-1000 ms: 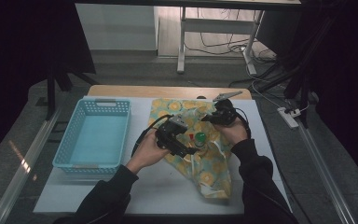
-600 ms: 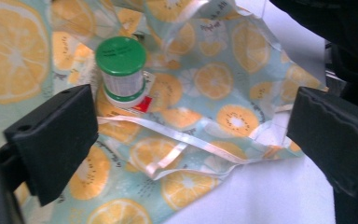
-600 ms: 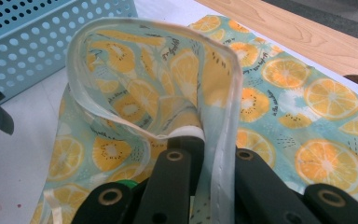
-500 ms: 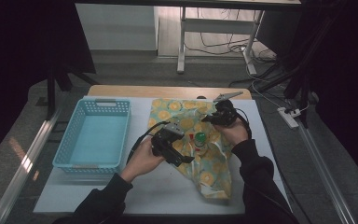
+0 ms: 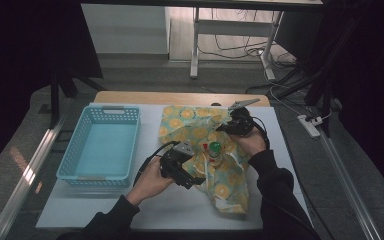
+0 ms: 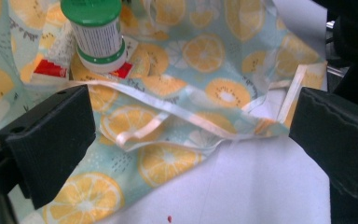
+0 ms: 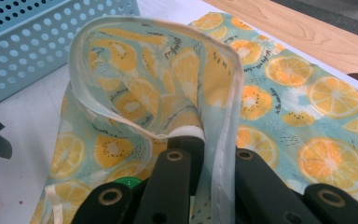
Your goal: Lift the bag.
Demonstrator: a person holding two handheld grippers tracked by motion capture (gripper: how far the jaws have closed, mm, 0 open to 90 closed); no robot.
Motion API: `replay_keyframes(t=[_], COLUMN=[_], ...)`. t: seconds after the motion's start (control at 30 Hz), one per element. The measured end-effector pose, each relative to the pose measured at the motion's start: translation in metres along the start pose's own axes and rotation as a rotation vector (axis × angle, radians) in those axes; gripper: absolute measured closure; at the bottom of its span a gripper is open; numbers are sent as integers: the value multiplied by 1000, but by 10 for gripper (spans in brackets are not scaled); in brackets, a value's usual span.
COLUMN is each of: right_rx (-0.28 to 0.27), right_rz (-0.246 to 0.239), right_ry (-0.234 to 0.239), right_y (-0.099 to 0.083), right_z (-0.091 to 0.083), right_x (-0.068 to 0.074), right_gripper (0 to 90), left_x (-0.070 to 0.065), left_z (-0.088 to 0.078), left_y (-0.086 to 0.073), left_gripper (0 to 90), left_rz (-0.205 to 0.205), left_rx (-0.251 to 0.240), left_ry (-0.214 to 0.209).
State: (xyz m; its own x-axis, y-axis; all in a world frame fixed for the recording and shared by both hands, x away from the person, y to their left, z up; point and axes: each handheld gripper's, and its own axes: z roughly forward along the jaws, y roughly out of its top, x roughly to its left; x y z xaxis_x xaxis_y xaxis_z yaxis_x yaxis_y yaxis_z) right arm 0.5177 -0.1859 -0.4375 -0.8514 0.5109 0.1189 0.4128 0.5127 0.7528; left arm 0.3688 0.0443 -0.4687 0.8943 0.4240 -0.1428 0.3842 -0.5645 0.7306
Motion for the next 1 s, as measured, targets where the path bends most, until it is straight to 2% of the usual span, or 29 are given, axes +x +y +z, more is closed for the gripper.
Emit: replay_keyframes(t=[0.1,0.27,0.47,0.73,0.83,1.0], right_rx=[0,-1,0,1,1,5], right_rz=[-1,-2,-2,-4,-5,-5], right_ry=[0,3,5,6,7,11], right_y=[0,1,1,1,1,1], right_z=[0,1,2,2,3,5], right_x=[0,1,2,1,2,2], right_gripper=[900,900,900,900,900,900], left_x=[-1,-2,-6,-10,-11,-11], left_z=[1,6,17,39,49,62], left_y=[-4,-10,-13,-15,-17,-20], left_gripper=[4,3,11,40,69,148], left_rz=[10,22,79,132,156,201], left_rx=[8,13,37,81,110,161], left_ry=[0,-23,-51,-115,-112,-74])
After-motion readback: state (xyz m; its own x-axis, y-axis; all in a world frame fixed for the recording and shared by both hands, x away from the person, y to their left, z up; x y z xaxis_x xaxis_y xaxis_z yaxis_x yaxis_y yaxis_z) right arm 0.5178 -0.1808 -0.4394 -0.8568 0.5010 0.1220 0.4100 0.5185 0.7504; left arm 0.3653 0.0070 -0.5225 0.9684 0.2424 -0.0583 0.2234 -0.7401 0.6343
